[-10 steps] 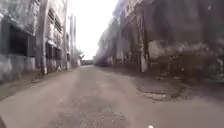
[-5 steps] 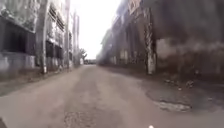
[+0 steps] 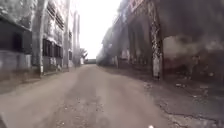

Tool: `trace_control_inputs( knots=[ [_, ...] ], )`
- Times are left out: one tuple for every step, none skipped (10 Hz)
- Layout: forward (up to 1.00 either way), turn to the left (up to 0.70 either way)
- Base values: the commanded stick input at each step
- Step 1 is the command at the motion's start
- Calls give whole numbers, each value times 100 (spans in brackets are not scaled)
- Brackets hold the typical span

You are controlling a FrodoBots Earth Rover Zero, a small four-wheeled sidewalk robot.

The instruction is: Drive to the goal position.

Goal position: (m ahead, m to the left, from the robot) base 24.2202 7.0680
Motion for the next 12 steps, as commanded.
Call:
trace_control_inputs(
  knots=[
    [70, 1],
    [70, 6],
    [70, 11],
    [70, 22],
    [70, 30],
    [70, 34],
    [70, 24],
    [70, 0],
    [70, 0],
    [70, 0],
    [70, 0],
    [70, 0]
  ],
)
